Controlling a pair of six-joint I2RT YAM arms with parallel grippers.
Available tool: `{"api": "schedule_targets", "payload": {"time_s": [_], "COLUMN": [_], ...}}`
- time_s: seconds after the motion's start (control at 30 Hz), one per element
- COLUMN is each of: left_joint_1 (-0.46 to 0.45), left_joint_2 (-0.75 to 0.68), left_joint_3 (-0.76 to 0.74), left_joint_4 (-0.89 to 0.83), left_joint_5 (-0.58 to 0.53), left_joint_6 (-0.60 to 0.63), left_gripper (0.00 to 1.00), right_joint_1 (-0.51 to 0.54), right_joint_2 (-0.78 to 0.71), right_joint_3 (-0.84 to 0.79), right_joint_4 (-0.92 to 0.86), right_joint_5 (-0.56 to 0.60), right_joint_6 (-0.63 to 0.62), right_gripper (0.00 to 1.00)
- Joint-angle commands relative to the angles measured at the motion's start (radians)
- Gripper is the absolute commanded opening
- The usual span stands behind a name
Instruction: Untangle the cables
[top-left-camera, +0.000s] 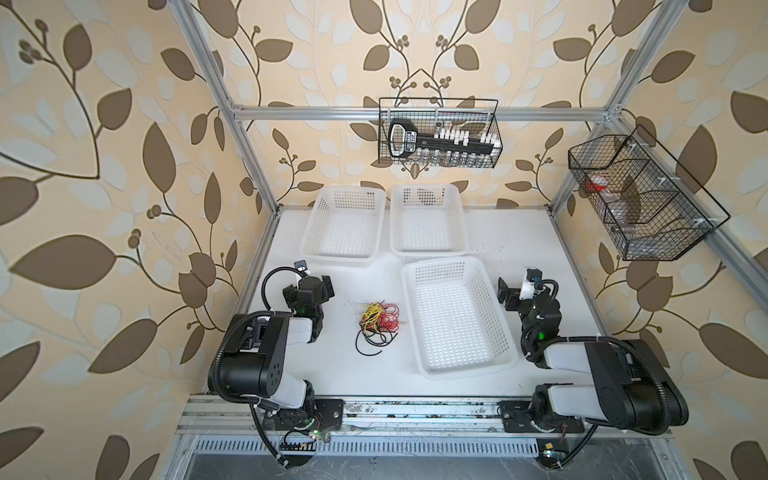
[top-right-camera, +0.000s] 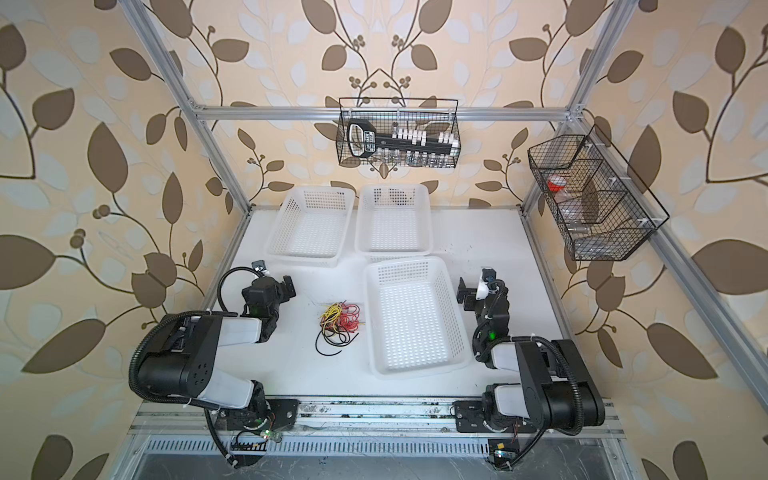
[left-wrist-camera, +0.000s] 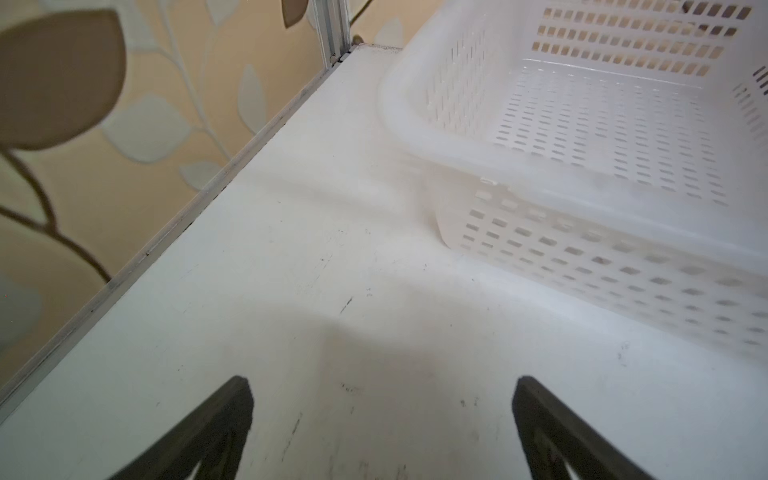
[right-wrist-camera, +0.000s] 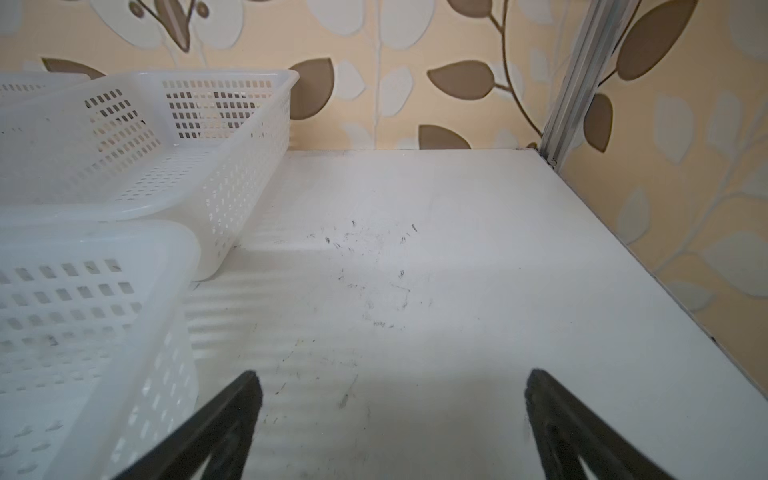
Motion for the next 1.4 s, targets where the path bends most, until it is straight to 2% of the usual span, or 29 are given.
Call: {"api": "schedule_targets", "payload": {"time_s": [0.0, 1.37], "left_joint_1": [0.01, 0.01], "left_joint_2": [0.0, 0.001], "left_joint_3": [0.018, 0.02], "left_joint_4": [0.023, 0.022], "left_joint_5": [-0.004, -0.004], "left_joint_6": [-0.003, -0.002], "left_gripper": [0.99, 0.99], "right_joint_1": [-0.002, -0.009], "right_joint_2": [0.005, 0.006], "right_joint_3": [0.024, 0.024], "right_joint_4": [0.013, 0.013], "right_joint_5": [-0.01, -0.019], "right_joint_6": [-0.012, -0.012], "right_gripper": [1.0, 1.0]}}
